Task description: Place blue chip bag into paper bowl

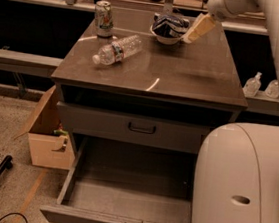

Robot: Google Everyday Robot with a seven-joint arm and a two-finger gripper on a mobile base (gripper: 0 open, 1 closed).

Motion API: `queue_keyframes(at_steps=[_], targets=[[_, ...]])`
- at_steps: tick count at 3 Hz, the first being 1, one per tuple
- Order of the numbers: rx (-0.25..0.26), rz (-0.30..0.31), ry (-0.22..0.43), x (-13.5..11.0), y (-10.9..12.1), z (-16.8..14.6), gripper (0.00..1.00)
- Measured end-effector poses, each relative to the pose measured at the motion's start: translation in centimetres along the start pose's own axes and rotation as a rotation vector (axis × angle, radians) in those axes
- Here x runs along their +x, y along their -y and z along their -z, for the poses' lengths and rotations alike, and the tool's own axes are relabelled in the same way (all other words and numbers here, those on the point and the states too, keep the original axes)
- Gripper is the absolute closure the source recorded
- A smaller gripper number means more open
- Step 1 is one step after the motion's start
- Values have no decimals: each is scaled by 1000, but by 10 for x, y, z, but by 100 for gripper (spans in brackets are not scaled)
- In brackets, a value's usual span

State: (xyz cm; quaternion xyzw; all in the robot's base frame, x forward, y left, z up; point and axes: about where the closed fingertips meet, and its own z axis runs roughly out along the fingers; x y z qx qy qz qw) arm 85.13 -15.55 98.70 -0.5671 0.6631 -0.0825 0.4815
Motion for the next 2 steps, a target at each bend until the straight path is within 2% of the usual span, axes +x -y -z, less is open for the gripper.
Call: queue_keyframes(at_steps=[1,2], targets=[[26,-36,-22,25,9,45,0],[29,-39,-27,28,9,50,0]])
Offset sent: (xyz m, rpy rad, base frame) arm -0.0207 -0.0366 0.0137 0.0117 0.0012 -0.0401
